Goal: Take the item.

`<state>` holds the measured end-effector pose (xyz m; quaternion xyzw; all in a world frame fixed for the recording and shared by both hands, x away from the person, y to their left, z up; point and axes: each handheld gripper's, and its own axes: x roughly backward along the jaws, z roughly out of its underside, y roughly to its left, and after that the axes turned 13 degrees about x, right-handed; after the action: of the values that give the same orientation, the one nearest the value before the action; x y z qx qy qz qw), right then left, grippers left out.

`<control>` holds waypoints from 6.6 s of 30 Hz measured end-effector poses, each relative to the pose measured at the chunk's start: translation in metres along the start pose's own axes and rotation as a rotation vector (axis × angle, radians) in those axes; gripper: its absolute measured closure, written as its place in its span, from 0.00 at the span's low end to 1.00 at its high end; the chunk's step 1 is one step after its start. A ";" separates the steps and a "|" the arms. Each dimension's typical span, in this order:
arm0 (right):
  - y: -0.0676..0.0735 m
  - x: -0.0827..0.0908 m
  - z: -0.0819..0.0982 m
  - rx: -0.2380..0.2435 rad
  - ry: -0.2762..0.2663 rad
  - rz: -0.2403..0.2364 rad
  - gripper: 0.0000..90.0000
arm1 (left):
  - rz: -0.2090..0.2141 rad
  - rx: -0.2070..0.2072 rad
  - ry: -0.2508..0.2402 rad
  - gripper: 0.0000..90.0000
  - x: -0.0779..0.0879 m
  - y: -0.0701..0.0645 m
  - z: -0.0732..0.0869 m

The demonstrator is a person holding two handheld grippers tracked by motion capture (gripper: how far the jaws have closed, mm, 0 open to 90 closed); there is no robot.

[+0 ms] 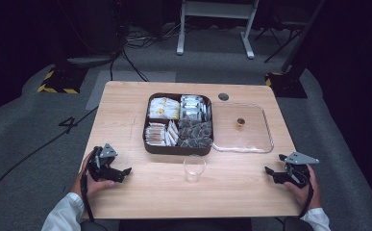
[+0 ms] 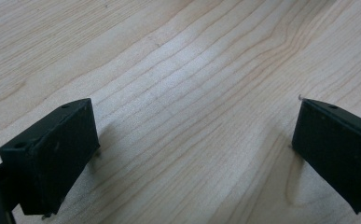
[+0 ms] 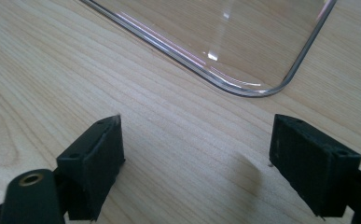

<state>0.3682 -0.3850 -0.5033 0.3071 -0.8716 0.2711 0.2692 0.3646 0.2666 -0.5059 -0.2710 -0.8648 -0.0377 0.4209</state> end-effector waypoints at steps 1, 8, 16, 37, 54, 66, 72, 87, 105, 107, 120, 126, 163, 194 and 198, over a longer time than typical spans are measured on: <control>0.000 0.000 0.000 0.000 0.000 0.000 0.20 | 0.000 0.000 0.000 0.00 0.000 0.000 0.000; 0.000 0.000 0.000 -0.003 0.001 0.000 0.20 | 0.005 -0.011 0.008 0.01 0.001 0.001 -0.001; 0.000 0.000 0.000 0.002 0.001 0.003 0.20 | 0.014 -0.039 0.003 0.17 0.006 0.003 -0.010; 0.000 0.000 0.000 -0.004 0.001 -0.001 0.20 | 0.056 -0.086 -0.066 0.21 0.019 0.019 -0.059; 0.000 0.000 0.000 0.003 0.000 0.004 0.20 | 0.077 -0.153 -0.124 0.25 0.016 0.007 -0.107; 0.001 0.000 0.000 0.004 0.001 0.007 0.20 | 0.135 -0.203 -0.147 0.29 0.003 -0.007 -0.149; 0.001 0.000 0.000 0.004 0.001 0.007 0.20 | 0.128 -0.217 -0.154 0.36 -0.007 -0.012 -0.168; 0.001 0.000 0.000 0.005 0.000 0.010 0.20 | 0.096 -0.261 -0.075 0.45 -0.050 -0.024 -0.202; 0.002 0.001 0.000 0.015 -0.002 0.013 0.20 | 0.092 -0.223 0.005 0.54 -0.088 -0.019 -0.213; 0.002 0.001 0.000 0.013 -0.002 0.013 0.20 | 0.092 -0.214 0.011 0.56 -0.091 -0.018 -0.212; 0.002 0.001 0.000 0.015 -0.003 0.013 0.20 | 0.089 -0.241 0.015 0.99 -0.096 -0.018 -0.208; 0.002 0.001 0.000 0.014 -0.003 0.013 0.20 | 0.096 -0.226 -0.031 1.00 -0.089 -0.016 -0.208; 0.001 0.000 0.000 0.004 0.000 0.006 0.20 | 0.146 -0.218 -0.306 1.00 0.007 -0.032 -0.208; 0.001 0.000 0.000 0.003 0.000 0.005 0.20 | 0.293 -0.344 -0.331 1.00 0.052 -0.095 -0.177; 0.001 0.000 0.000 0.004 0.000 0.006 0.20 | 0.323 -0.371 -0.327 1.00 0.053 -0.108 -0.170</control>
<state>0.3675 -0.3846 -0.5033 0.3051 -0.8720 0.2734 0.2678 0.4050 0.1480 -0.3394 -0.4798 -0.8452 -0.0837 0.2199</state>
